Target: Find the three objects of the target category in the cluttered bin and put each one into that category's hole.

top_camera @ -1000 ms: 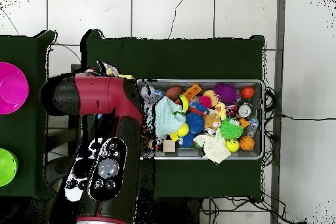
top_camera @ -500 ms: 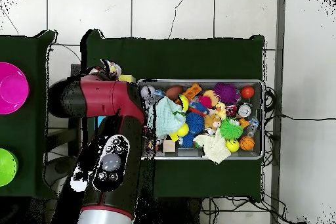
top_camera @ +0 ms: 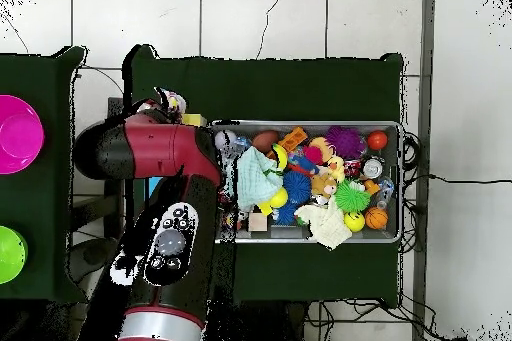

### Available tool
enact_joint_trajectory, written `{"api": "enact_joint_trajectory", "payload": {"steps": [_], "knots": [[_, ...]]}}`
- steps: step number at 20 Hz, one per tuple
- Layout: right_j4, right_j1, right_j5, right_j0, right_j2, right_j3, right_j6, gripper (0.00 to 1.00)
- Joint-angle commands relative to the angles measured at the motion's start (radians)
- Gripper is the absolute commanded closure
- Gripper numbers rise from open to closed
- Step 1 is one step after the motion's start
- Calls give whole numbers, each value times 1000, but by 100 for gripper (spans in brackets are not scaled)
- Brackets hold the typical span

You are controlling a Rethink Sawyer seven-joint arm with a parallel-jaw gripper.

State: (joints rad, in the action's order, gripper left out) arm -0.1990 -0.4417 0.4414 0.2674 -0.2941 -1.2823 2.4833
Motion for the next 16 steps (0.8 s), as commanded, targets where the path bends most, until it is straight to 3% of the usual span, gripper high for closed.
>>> {"api": "enact_joint_trajectory", "payload": {"steps": [1, 3, 6, 9, 12, 16], "knots": [[-21, -52, 194, -41, 102, -98, 52, 100], [-21, -93, 238, -54, 101, -145, 37, 100], [-24, -148, 208, -74, 116, -213, 24, 100], [-3, -135, 53, -96, 143, -235, 30, 100], [53, -87, -70, -98, 141, -138, 14, 100], [60, -14, -125, -54, 63, 9, 69, 100]]}}
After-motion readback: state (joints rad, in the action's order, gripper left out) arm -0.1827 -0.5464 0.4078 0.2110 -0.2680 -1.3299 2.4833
